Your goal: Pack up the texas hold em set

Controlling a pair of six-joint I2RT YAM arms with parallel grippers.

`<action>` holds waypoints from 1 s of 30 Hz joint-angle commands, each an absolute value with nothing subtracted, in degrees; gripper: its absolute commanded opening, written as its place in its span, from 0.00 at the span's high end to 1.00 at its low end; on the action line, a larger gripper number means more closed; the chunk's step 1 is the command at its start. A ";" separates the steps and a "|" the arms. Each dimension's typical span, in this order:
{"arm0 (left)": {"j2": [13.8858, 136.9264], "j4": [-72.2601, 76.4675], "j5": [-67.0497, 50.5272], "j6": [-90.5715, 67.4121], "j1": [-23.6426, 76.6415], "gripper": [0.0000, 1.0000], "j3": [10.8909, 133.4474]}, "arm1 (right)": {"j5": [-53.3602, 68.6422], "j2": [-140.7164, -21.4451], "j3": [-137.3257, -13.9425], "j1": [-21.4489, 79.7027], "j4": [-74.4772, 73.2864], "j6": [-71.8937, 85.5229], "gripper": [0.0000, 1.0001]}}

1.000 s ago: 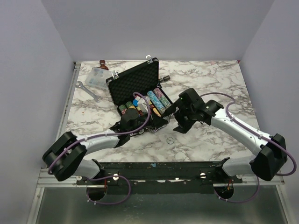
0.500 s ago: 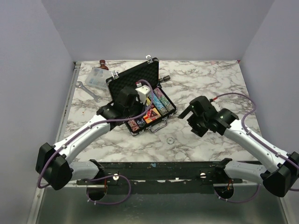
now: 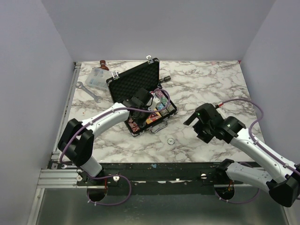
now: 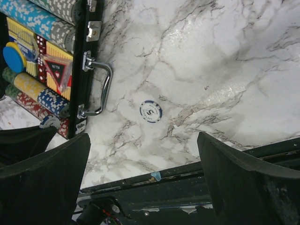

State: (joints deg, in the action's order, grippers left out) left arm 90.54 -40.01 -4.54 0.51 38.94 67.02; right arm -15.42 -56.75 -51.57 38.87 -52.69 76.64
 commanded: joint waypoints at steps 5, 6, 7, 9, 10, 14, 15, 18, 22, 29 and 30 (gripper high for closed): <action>90.83 -38.83 -0.51 2.90 40.10 0.98 64.67 | -15.23 -58.78 -49.92 38.67 -51.35 76.91 0.03; 91.02 -38.84 -0.47 2.90 40.16 0.96 64.98 | -14.84 -59.54 -49.97 38.66 -50.92 76.67 0.03; 91.34 -39.00 1.34 2.83 40.09 0.94 65.14 | -14.37 -60.12 -49.97 38.66 -50.49 76.60 0.04; 91.93 -39.45 3.91 2.18 40.08 0.89 65.79 | -13.35 -61.22 -50.01 38.67 -49.86 76.38 0.04; 92.09 -39.55 4.86 2.19 40.11 0.86 66.03 | -12.77 -61.73 -49.93 38.63 -49.45 76.33 0.05; 91.85 -38.84 3.73 1.58 40.09 0.64 66.26 | -11.09 -62.79 -48.99 38.65 -48.06 76.11 0.05; 91.72 -38.99 3.31 1.35 40.16 0.61 66.48 | -10.86 -62.92 -48.67 38.65 -47.74 76.03 0.05; 90.50 -38.88 3.87 1.07 40.14 0.56 66.41 | -9.94 -63.31 -48.14 38.67 -46.61 75.74 0.06; 86.24 -37.32 6.58 0.33 40.07 0.55 65.58 | -7.58 -64.41 -47.48 38.65 -44.40 75.47 0.06; 71.52 -27.38 6.22 -4.20 38.41 0.52 60.76 | -0.39 -70.51 -44.69 38.75 -38.92 82.33 0.09; 69.36 -25.81 5.74 -5.45 38.06 0.51 59.49 | 1.78 -71.91 -44.84 38.76 -38.39 82.72 0.10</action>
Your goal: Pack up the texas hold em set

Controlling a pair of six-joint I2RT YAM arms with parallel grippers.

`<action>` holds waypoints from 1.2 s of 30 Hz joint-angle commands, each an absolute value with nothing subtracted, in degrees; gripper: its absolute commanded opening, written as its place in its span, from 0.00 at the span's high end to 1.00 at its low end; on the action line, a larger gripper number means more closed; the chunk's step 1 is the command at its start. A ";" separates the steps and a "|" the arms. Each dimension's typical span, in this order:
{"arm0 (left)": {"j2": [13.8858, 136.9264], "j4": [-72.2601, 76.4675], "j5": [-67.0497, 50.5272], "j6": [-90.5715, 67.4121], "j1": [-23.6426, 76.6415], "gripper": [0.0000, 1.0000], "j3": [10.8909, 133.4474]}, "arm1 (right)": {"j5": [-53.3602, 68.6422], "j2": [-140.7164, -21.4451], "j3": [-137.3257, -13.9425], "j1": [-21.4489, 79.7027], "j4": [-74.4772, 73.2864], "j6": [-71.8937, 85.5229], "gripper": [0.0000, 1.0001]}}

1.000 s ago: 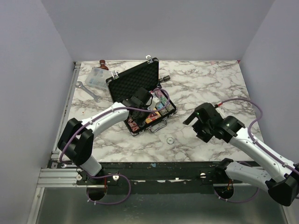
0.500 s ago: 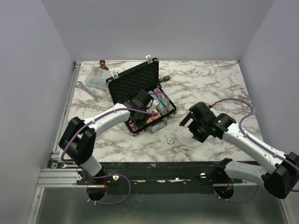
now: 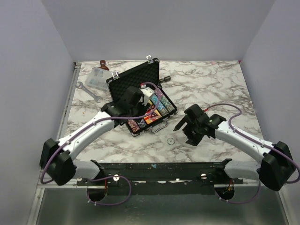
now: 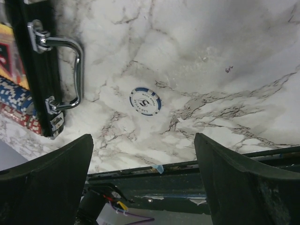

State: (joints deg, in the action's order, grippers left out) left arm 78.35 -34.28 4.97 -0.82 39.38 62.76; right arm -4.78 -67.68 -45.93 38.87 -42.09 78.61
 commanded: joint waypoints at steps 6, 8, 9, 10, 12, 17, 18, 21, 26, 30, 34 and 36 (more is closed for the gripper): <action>56.25 -16.98 5.03 -8.24 37.11 0.45 52.81 | 4.90 -82.95 -50.15 38.85 -40.96 84.63 0.14; 54.01 -16.36 5.62 -8.29 37.04 0.44 51.72 | 5.53 -86.76 -52.25 38.82 -42.18 84.91 0.15; 53.24 -16.35 5.84 -7.94 37.01 0.44 51.37 | 5.81 -88.40 -53.38 38.85 -42.80 84.83 0.16; 52.51 -16.35 6.16 -7.51 37.01 0.44 51.12 | 6.03 -90.40 -54.69 38.85 -43.32 84.75 0.17; 51.42 -16.61 7.03 -6.83 36.92 0.44 51.00 | 6.33 -93.58 -57.06 38.85 -44.77 84.75 0.18; 49.62 -16.63 7.45 -6.29 36.91 0.42 50.73 | 6.84 -99.64 -60.89 38.85 -48.40 84.89 0.21; 49.43 -16.61 7.39 -6.25 36.95 0.41 50.65 | 7.12 -100.26 -60.99 38.84 -48.36 84.95 0.22; 48.97 -16.62 7.02 -6.26 36.92 0.38 50.54 | 7.39 -101.32 -60.97 39.02 -48.87 85.80 0.24; 48.78 -16.44 6.15 -6.42 37.02 0.36 50.54 | 7.18 -102.19 -60.22 39.54 -49.02 87.40 0.29; 48.38 -16.57 6.57 -6.24 37.14 0.36 50.48 | 6.78 -103.20 -59.81 39.59 -48.84 88.14 0.31; 48.17 -16.55 6.70 -6.16 37.20 0.36 50.37 | 6.66 -103.95 -59.21 39.63 -48.49 88.86 0.42; 48.07 -16.45 6.62 -6.14 37.25 0.36 50.23 | 6.38 -104.06 -58.74 39.63 -48.05 89.20 0.46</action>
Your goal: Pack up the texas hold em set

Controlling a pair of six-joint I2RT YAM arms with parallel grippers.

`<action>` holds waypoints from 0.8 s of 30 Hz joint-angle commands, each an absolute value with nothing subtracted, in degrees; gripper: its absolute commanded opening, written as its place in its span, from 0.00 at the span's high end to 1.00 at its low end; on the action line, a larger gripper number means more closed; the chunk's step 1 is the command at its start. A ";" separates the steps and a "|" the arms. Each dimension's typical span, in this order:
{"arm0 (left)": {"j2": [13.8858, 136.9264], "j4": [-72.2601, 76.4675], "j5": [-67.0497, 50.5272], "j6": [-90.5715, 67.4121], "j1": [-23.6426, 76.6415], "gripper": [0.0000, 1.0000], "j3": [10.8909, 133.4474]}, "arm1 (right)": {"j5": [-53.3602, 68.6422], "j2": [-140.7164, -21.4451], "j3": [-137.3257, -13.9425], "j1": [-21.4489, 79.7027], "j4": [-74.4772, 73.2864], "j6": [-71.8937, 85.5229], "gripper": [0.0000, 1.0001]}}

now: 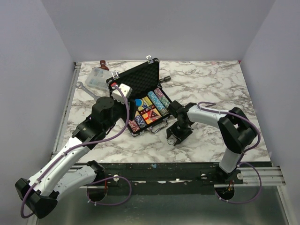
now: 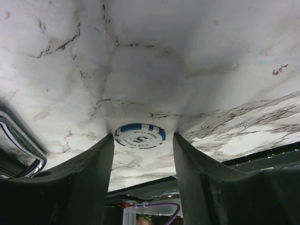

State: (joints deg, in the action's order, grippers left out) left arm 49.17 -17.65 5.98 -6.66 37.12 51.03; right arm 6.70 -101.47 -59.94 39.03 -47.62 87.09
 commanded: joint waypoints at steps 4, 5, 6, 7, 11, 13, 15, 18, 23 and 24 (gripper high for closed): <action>47.91 -16.31 6.52 -6.17 37.15 0.36 50.01 | 6.03 -104.41 -58.27 39.64 -47.62 89.38 0.52; 47.90 -16.31 6.29 -6.22 37.16 0.36 49.97 | 5.93 -104.41 -58.27 39.63 -47.55 89.51 0.54; 47.89 -16.18 6.04 -6.31 37.22 0.36 49.95 | 5.85 -104.38 -58.27 39.64 -47.50 89.43 0.56; 48.03 -16.11 5.77 -6.41 37.23 0.36 49.86 | 5.70 -104.20 -58.19 39.63 -47.51 89.40 0.59; 48.29 -15.82 5.44 -6.53 37.24 0.36 49.66 | 5.32 -102.78 -58.00 39.64 -47.63 89.38 0.74; 48.62 -15.84 5.54 -6.50 37.24 0.36 49.66 | 4.74 -101.65 -58.31 39.59 -48.38 89.47 0.78; 48.99 -15.74 5.16 -6.70 37.12 0.36 49.57 | 4.49 -100.07 -58.53 39.64 -48.78 89.56 0.79; 50.03 -15.66 4.45 -7.20 37.15 0.36 49.65 | 4.48 -97.77 -58.56 39.63 -48.96 89.73 0.81; 52.27 -15.47 2.11 -8.56 37.09 0.36 49.82 | 4.91 -93.27 -56.71 39.59 -47.89 90.34 0.88; 52.76 -15.40 1.40 -8.97 37.01 0.36 49.83 | 5.04 -92.18 -55.78 39.63 -46.96 90.60 0.88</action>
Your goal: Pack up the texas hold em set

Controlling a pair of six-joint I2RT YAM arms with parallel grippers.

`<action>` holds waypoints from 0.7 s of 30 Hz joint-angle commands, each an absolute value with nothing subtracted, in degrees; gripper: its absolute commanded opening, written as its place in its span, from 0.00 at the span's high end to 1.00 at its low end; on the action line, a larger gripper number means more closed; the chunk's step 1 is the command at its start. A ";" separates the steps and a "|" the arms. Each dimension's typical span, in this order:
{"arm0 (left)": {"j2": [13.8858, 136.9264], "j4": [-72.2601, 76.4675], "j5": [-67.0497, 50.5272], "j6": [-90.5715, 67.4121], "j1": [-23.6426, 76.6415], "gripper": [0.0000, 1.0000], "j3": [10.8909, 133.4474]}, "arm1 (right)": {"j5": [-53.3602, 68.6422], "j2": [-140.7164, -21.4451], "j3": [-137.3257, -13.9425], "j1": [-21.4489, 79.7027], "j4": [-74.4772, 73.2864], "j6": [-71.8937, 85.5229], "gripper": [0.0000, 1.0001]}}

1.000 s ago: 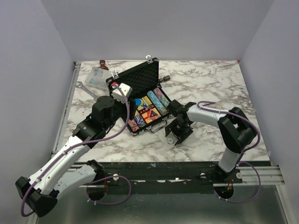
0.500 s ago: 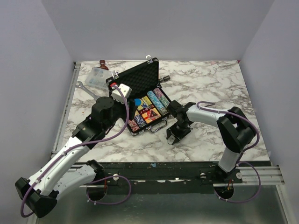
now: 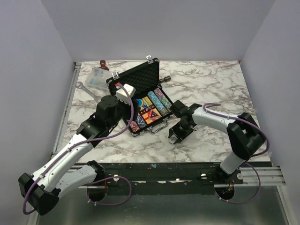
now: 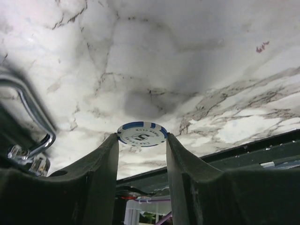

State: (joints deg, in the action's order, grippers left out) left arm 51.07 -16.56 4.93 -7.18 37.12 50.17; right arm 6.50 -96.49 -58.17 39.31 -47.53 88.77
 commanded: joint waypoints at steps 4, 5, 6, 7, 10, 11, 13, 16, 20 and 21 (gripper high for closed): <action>54.96 -14.55 -3.16 -12.00 36.45 0.35 49.63 | 5.30 -87.84 -52.50 39.55 -44.30 91.65 0.88; 55.62 -13.98 -5.04 -13.48 36.16 0.35 49.51 | 5.28 -87.00 -51.97 39.48 -43.85 91.77 0.90; 56.24 -13.43 -6.95 -15.25 35.98 0.35 49.32 | 5.19 -85.82 -51.48 39.52 -43.32 91.76 0.91; 57.08 -12.70 -9.27 -17.27 35.81 0.35 49.02 | 5.16 -84.78 -51.06 39.51 -43.03 91.85 0.91; 58.17 -6.59 -16.30 -26.44 35.84 0.36 46.07 | 4.67 -81.81 -50.07 39.39 -42.35 92.27 0.92; 58.22 -2.96 -18.58 -29.32 35.89 0.37 43.56 | 4.42 -80.58 -49.75 39.42 -42.10 92.60 0.92; 58.10 7.07 -20.62 -36.32 36.49 0.37 37.81 | 4.11 -78.58 -48.98 39.30 -41.14 93.06 0.93; 57.38 19.89 -20.55 -43.06 39.30 0.40 30.28 | 4.09 -75.96 -48.28 39.06 -40.44 93.34 0.95; 56.97 29.09 -16.52 -45.23 43.92 0.40 24.70 | 4.04 -73.21 -47.86 38.97 -39.62 92.17 1.00; 57.46 31.42 -15.89 -46.85 44.38 0.41 23.73 | 3.97 -72.84 -47.81 38.93 -39.28 91.81 0.99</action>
